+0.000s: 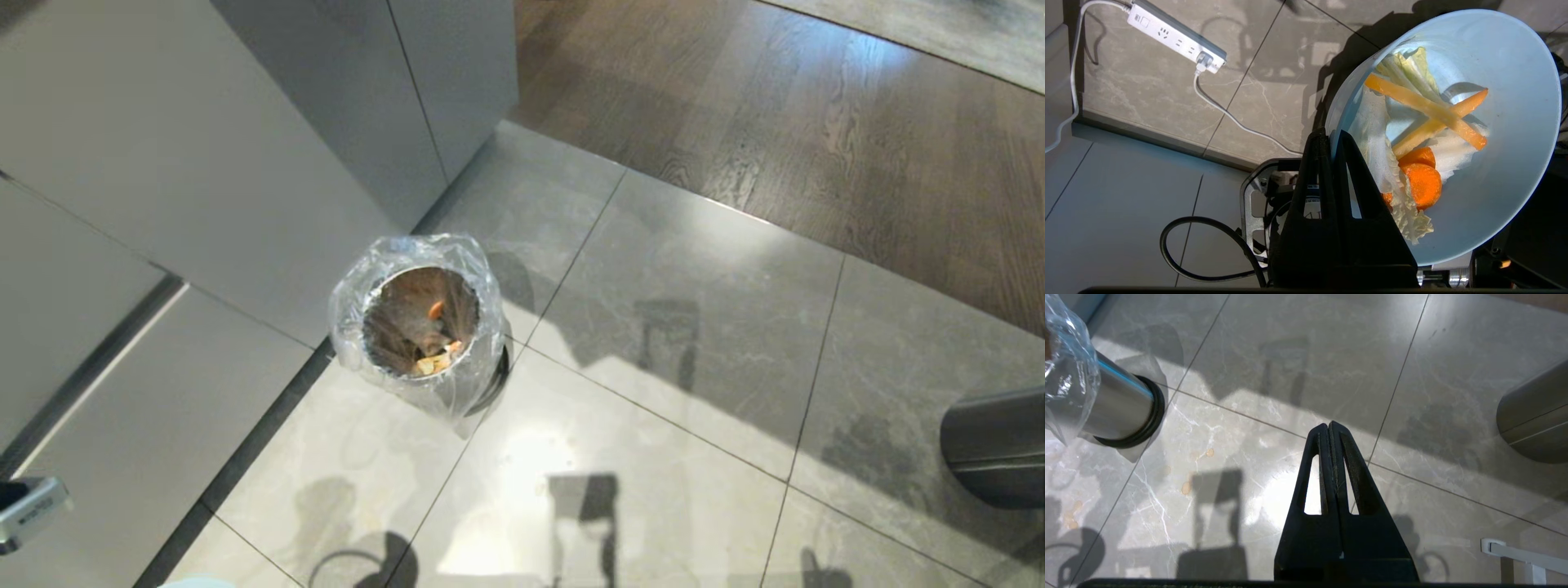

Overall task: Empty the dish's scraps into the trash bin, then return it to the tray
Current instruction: Move the bowl over the trash can

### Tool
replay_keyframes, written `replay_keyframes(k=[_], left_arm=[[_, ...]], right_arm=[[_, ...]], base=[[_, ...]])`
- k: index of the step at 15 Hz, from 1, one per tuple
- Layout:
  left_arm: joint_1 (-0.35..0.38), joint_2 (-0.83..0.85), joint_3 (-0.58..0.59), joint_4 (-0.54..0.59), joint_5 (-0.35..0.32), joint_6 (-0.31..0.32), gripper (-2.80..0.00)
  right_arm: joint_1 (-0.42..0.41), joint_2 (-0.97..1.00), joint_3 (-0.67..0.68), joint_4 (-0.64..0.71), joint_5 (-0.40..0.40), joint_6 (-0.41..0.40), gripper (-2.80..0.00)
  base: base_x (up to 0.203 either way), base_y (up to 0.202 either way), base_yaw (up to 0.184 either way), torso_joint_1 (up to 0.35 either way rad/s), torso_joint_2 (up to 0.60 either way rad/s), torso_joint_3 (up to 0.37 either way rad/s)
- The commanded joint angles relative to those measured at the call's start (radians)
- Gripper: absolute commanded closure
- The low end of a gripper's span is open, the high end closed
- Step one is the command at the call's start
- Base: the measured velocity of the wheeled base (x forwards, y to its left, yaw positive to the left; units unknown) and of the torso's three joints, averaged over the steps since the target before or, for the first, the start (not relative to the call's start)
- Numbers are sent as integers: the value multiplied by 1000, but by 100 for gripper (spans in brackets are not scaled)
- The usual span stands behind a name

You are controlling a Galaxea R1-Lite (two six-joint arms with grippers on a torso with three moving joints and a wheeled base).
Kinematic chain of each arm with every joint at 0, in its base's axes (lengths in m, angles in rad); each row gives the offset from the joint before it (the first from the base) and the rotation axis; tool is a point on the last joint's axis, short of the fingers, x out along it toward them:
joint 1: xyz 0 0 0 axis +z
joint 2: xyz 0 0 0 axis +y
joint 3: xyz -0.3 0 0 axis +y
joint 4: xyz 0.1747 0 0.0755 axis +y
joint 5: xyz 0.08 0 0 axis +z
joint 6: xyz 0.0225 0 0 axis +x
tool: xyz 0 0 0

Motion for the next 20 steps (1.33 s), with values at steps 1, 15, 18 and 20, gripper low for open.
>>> replay_keyframes(k=[1,15,18,20], left_arm=[[-8,0,-3,4,0,0,0],[-10,7,8,-218,-34,-67,0],[-52,15,8,-226,-35,-68,0],[-73,15,3,-228,-36,-72,0]], right_arm=[[0,0,0,0,0,1,0],[0,0,0,0,0,1,0],[0,0,0,0,0,1,0],[0,1,0,0,0,1,0]], base=[[0,0,0,7,1,-198],[0,0,0,1,1,-41],[0,0,0,0,0,0],[0,0,0,0,0,0]])
